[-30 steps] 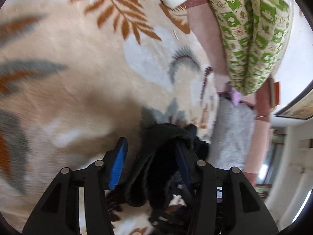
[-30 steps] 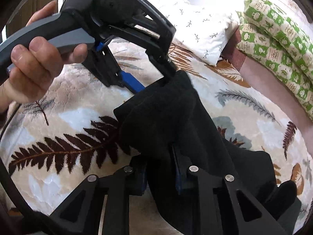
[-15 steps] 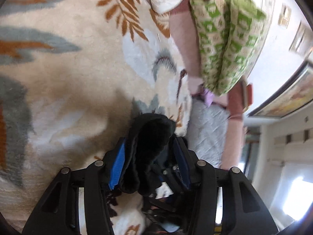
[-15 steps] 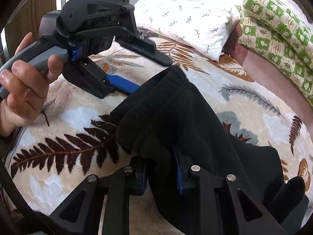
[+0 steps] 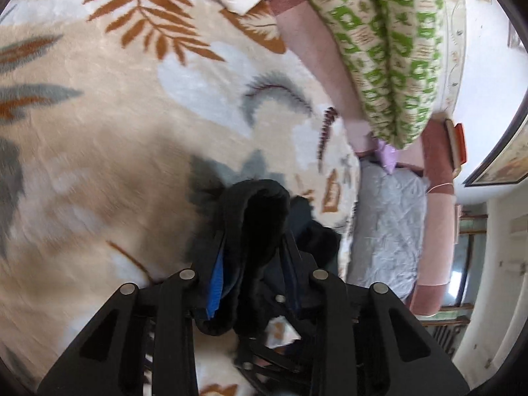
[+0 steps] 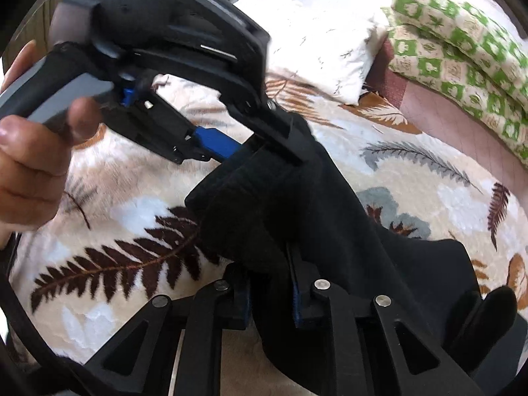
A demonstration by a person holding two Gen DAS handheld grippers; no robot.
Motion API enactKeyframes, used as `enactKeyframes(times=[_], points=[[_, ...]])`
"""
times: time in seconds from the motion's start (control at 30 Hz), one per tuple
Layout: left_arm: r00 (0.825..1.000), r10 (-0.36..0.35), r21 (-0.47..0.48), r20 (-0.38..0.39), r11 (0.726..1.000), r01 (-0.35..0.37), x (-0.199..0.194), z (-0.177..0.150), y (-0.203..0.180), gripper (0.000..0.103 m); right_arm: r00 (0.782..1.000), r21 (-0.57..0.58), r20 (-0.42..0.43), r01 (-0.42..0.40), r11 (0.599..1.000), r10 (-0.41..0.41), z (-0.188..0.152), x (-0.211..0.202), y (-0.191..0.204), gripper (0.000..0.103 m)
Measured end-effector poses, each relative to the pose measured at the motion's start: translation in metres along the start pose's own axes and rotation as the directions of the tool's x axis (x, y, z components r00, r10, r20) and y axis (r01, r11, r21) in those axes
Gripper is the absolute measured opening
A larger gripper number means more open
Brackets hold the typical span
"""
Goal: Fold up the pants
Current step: 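Grasp the pants bundle with the left tool while the right tool lifts its edge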
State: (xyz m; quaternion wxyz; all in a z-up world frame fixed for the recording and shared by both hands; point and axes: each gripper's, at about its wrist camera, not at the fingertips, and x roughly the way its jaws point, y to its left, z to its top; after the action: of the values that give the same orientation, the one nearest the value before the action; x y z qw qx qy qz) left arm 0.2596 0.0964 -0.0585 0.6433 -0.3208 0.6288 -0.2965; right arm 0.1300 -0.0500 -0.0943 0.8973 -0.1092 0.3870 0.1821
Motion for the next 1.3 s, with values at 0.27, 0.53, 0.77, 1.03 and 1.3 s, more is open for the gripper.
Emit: enactKeyframes(times=[0.27,0.53,0.77,1.03,1.3], points=[[0.998,-0.043,0.012,-0.038,0.999,0.044,0.013,-0.019,-0.053,0.028,0.995,0.102,0.083,-0.061,0.993,0.052,-0.001,-0.040,-0.020,0.017],[0.992,-0.007,0.018,-0.122,1.000,0.009,0.068,-0.027,-0.112,0.028,0.978,0.255,0.173,-0.156,0.954,0.113,-0.019,-0.081,-0.072,0.016],[0.983,0.010,0.093,-0.182,0.996,0.007,0.121,-0.048,-0.172,0.028,0.950,0.409,0.278,-0.251,0.877,0.142,-0.052,-0.121,-0.136,0.016],[0.981,0.044,0.179,-0.189,0.984,-0.009,0.188,-0.069,-0.227,0.028,0.934,0.492,0.345,-0.263,0.830,0.092,-0.090,-0.165,-0.201,0.018],[0.960,0.135,0.165,-0.245,0.982,-0.095,0.255,-0.076,-0.208,0.028,0.918,0.683,0.364,-0.376,0.626,0.154,-0.159,-0.139,-0.259,0.019]])
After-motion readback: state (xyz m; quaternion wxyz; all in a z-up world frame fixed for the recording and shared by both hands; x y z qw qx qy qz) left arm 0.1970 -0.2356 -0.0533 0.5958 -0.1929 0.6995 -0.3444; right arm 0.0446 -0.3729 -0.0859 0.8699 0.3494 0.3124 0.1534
